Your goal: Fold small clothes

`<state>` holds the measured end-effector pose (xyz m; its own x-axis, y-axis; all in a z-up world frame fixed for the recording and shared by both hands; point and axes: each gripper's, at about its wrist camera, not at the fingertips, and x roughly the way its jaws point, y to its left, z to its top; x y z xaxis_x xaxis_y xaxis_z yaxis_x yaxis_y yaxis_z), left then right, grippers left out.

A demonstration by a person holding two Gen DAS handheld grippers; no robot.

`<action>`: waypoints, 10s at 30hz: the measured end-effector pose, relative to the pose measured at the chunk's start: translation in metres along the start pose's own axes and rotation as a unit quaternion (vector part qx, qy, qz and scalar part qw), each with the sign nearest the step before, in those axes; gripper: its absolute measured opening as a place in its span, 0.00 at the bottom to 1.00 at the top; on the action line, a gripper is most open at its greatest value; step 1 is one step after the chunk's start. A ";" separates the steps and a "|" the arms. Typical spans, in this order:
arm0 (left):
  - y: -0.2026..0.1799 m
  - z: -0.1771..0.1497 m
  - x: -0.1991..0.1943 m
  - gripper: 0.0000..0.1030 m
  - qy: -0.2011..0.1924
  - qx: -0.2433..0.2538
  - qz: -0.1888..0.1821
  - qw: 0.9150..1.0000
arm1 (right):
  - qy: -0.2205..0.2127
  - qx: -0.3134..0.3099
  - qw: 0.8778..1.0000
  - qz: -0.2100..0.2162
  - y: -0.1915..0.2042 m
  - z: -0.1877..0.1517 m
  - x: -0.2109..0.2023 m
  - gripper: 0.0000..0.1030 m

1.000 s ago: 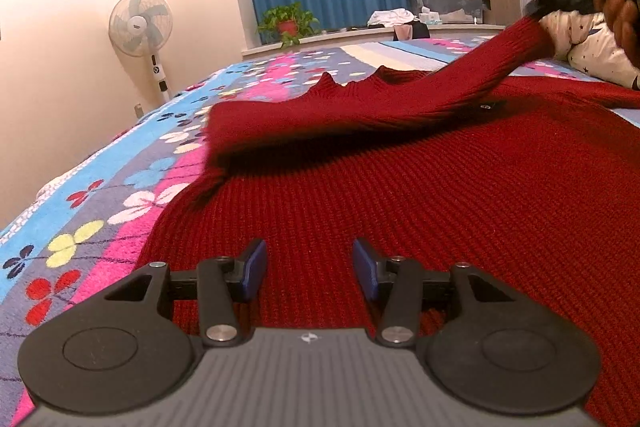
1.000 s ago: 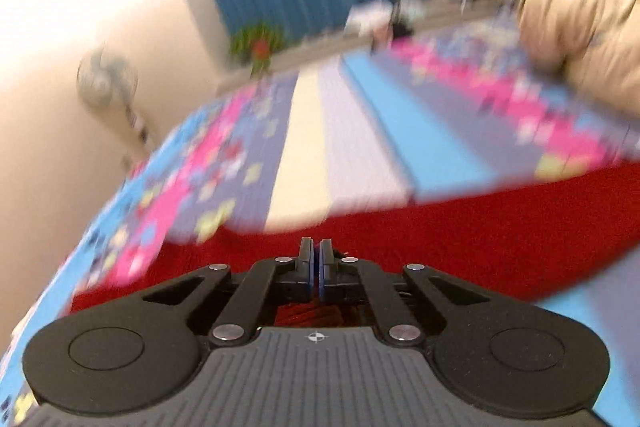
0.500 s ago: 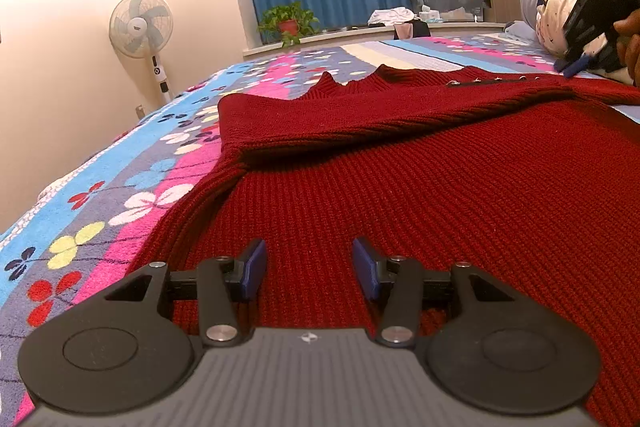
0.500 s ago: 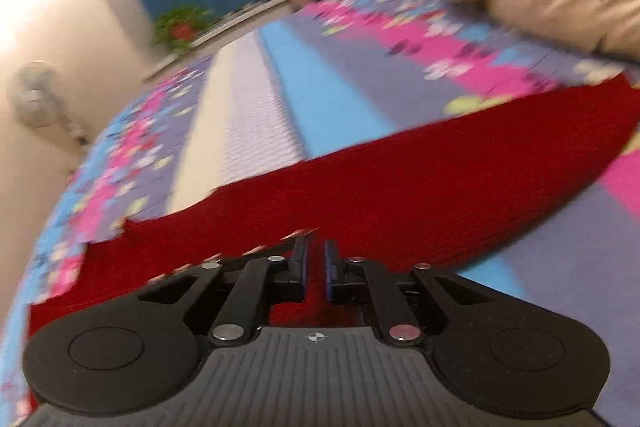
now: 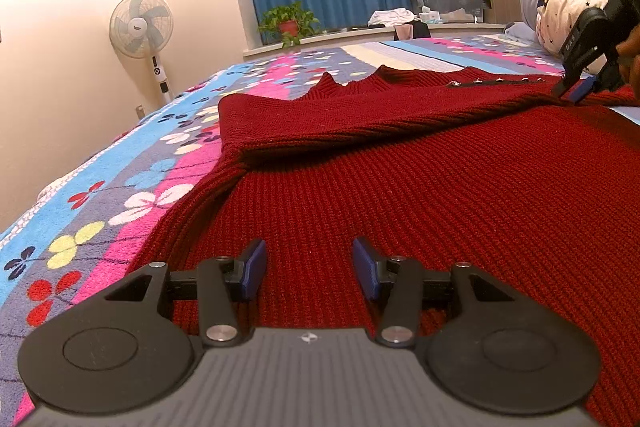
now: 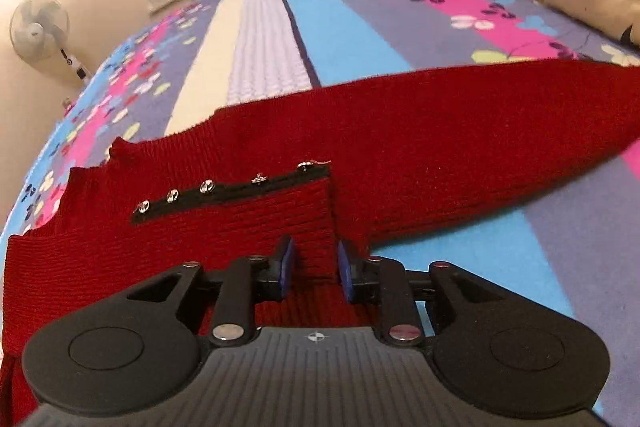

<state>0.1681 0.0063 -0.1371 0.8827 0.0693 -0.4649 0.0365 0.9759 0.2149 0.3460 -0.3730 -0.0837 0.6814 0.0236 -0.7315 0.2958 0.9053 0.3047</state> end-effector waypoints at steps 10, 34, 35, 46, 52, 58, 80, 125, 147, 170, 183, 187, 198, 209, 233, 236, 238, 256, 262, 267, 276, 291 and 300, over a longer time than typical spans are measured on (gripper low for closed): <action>0.000 0.000 0.000 0.53 0.000 0.000 0.000 1.000 | 0.003 0.006 1.000 -0.019 -0.004 0.002 -0.009 0.35; -0.001 0.000 0.000 0.53 -0.002 0.001 0.000 1.000 | -0.136 0.221 0.940 -0.221 -0.229 0.039 -0.037 0.52; -0.002 0.000 -0.001 0.53 -0.002 0.001 0.000 1.000 | -0.139 0.227 0.938 -0.221 -0.238 0.041 -0.037 0.54; -0.004 -0.001 -0.002 0.53 -0.003 0.005 0.003 1.000 | -0.156 0.249 0.941 -0.166 -0.260 0.049 -0.026 0.14; -0.005 -0.001 -0.002 0.53 -0.004 0.006 0.004 1.000 | -0.210 0.140 0.949 -0.191 -0.205 0.064 -0.041 0.11; -0.006 -0.001 -0.003 0.53 -0.005 0.008 0.006 1.000 | -0.304 -0.131 0.942 -0.058 -0.034 0.060 -0.090 0.12; -0.002 0.002 -0.006 0.54 -0.003 0.003 0.002 1.000 | 0.014 -0.344 0.939 0.007 0.052 -0.104 -0.140 0.76; -0.026 0.169 0.177 0.61 0.131 -0.242 -0.014 0.961 | 0.053 -0.255 0.964 -0.049 0.024 -0.041 -0.077 0.75; 0.049 0.160 0.120 0.21 0.039 -0.137 0.104 0.984 | 0.069 -0.281 0.955 -0.063 0.030 -0.051 -0.065 0.75; 0.117 0.043 -0.108 0.59 0.133 -0.045 0.020 0.990 | -0.088 -0.240 0.967 0.000 0.019 -0.090 -0.182 0.71; 0.139 0.030 -0.121 0.59 0.185 -0.101 -0.026 0.977 | -0.076 -0.180 0.979 -0.059 -0.028 -0.157 -0.250 0.72; 0.137 0.026 -0.123 0.59 0.186 -0.102 -0.034 0.977 | -0.060 -0.162 0.982 -0.079 -0.044 -0.168 -0.249 0.71; 0.142 0.011 -0.118 0.59 0.236 -0.132 -0.036 0.962 | -0.023 -0.100 0.991 -0.086 -0.068 -0.170 -0.243 0.71; 0.144 -0.004 -0.105 0.59 0.293 -0.177 -0.079 0.936 | 0.091 -0.115 0.982 -0.120 -0.073 -0.186 -0.205 0.71; 0.118 -0.016 -0.104 0.52 0.313 -0.105 -0.075 0.941 | 0.116 -0.121 0.980 -0.105 -0.076 -0.192 -0.190 0.52; 0.117 -0.015 -0.108 0.30 0.306 -0.110 -0.086 0.942 | 0.116 -0.122 0.981 -0.094 -0.075 -0.191 -0.189 0.43; 0.118 -0.014 -0.111 0.17 0.300 -0.115 -0.085 0.943 | 0.116 -0.125 0.981 -0.088 -0.073 -0.191 -0.189 0.35; 0.113 -0.017 -0.114 0.26 0.316 -0.126 -0.110 0.934 | 0.110 -0.169 0.974 -0.099 -0.063 -0.196 -0.187 0.37; 0.111 -0.005 -0.130 0.12 0.275 -0.108 -0.115 0.948 | 0.091 -0.182 0.976 -0.074 -0.057 -0.195 -0.197 0.08; 0.108 0.021 -0.169 0.11 0.188 -0.082 -0.126 0.971 | 0.042 -0.130 0.991 0.000 -0.060 -0.178 -0.231 0.07; 0.121 0.069 -0.230 0.09 0.087 -0.100 -0.153 0.979 | -0.079 -0.131 0.982 0.107 -0.066 -0.158 -0.330 0.05; 0.208 0.096 -0.283 0.09 0.069 -0.201 -0.215 0.953 | -0.157 -0.024 0.961 0.225 -0.137 -0.153 -0.441 0.05; 0.185 0.084 -0.049 0.14 0.204 -0.206 -0.162 0.943 | -0.033 -0.015 0.997 0.072 -0.095 -0.082 -0.244 0.06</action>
<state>0.1715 0.1661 -0.0025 0.6004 -0.2537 -0.7584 0.0140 0.9515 -0.3072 0.0966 -0.4303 0.0154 0.7578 0.1281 -0.6398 0.1719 0.9067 0.3851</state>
